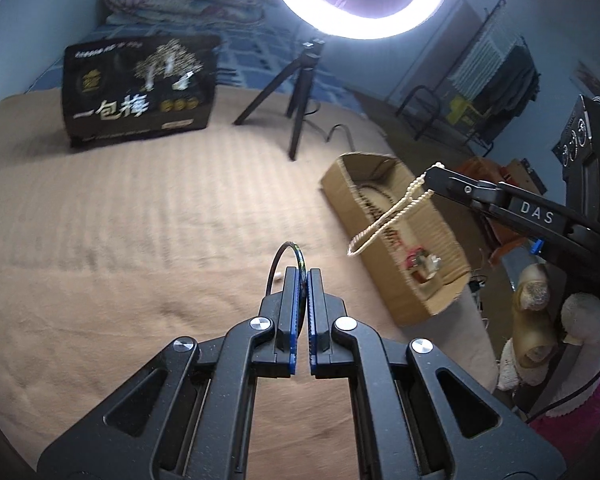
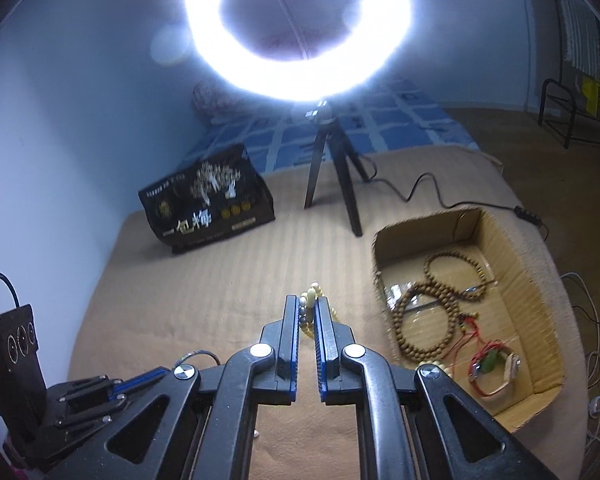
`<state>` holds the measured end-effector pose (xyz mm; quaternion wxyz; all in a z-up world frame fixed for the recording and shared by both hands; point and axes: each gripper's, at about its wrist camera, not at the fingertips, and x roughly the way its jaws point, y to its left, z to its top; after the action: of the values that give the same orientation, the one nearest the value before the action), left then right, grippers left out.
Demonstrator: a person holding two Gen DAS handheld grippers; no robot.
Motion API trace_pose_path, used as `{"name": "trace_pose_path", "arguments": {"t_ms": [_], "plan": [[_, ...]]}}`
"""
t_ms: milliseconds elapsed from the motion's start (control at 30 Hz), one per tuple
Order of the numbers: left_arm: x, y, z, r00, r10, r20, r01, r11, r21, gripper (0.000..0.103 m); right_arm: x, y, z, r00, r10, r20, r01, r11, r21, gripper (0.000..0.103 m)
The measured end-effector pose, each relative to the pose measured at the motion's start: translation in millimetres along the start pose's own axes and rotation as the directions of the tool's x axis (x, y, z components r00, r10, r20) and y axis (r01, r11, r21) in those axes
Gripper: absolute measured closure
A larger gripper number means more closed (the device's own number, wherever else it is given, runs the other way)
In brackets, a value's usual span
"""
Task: Organize jewelry
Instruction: 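Lift the bangle and pearl necklace and carry both over the cardboard box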
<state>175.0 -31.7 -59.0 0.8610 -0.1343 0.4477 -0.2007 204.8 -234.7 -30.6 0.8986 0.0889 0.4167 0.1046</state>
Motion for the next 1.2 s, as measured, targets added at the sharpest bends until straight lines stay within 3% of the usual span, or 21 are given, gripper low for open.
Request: {"name": "trace_pose_path", "arguments": {"t_ms": [567, 933, 1200], "plan": [[28.5, -85.2, 14.5, 0.992, -0.121, 0.025, 0.118, 0.990, 0.081, 0.102, -39.6, -69.9, 12.1, 0.991, -0.110, 0.082, 0.105, 0.993, 0.062, 0.099], [62.5, -120.4, 22.1, 0.984, -0.179, -0.011, 0.179, 0.978, 0.110, 0.102, -35.6, -118.5, 13.2, 0.981, -0.184, 0.058, 0.177, 0.978, 0.109, 0.099], [93.9, -139.0, 20.6, 0.982, -0.182, -0.052, 0.187, 0.974, 0.128, 0.102, -23.3, -139.9, 11.9, 0.978, -0.206, 0.026, 0.200, 0.970, 0.136, 0.099]]}}
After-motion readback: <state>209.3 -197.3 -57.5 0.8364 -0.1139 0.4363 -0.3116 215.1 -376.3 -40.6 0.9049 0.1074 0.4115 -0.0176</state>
